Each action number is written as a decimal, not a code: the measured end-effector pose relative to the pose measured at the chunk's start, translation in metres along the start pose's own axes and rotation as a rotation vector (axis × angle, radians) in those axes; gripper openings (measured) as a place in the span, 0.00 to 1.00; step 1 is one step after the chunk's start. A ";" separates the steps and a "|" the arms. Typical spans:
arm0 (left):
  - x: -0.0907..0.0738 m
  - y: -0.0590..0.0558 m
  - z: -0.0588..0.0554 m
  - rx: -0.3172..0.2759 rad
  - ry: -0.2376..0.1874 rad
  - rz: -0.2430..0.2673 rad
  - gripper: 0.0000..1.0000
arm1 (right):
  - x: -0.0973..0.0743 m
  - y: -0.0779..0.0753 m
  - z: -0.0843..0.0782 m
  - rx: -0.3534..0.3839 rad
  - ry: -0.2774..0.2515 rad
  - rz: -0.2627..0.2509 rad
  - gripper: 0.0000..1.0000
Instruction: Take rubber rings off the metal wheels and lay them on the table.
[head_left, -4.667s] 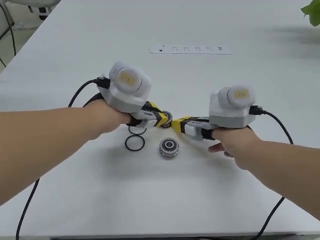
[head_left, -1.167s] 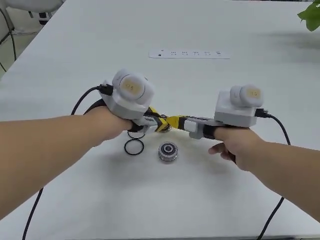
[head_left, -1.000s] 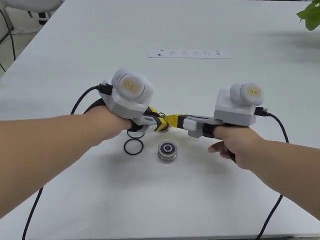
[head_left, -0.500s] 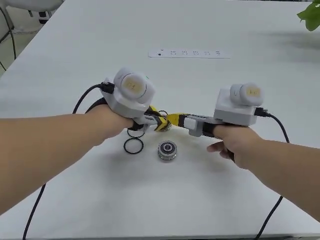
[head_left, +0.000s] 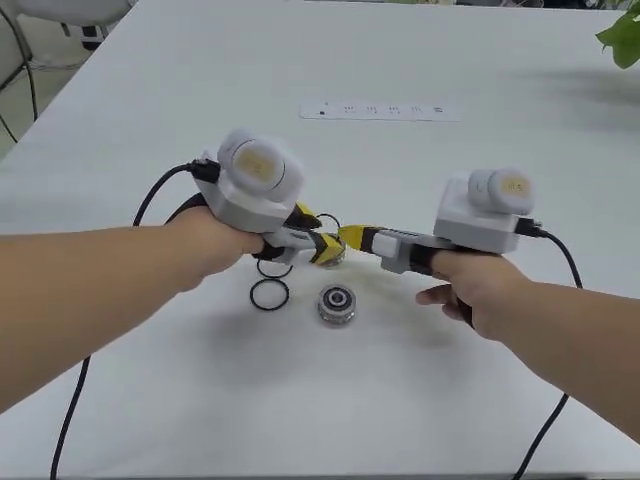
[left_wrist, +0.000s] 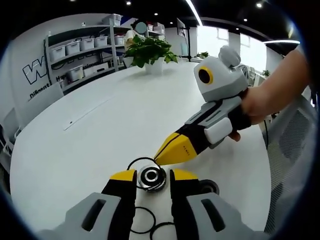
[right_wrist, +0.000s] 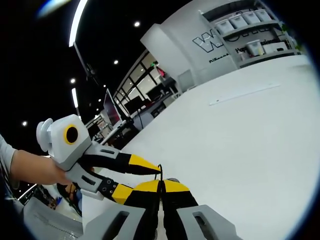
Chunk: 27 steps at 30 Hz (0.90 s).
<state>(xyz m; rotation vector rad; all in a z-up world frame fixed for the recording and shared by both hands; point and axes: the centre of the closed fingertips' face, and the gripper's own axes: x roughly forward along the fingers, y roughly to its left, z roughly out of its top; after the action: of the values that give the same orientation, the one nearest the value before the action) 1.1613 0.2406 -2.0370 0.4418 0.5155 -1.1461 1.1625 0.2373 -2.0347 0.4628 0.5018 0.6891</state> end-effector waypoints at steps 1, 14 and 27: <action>-0.002 -0.002 0.000 0.002 -0.003 -0.006 0.24 | 0.000 0.001 0.001 -0.001 0.000 0.003 0.00; -0.031 -0.001 0.007 -0.042 -0.075 -0.004 0.32 | -0.003 0.008 0.007 -0.002 -0.010 0.016 0.00; -0.063 -0.003 0.004 -0.080 -0.134 0.013 0.47 | -0.005 0.016 0.008 -0.009 -0.011 0.026 0.00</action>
<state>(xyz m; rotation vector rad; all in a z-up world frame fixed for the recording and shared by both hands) 1.1393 0.2839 -1.9966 0.2964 0.4397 -1.1302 1.1564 0.2431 -2.0185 0.4648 0.4830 0.7130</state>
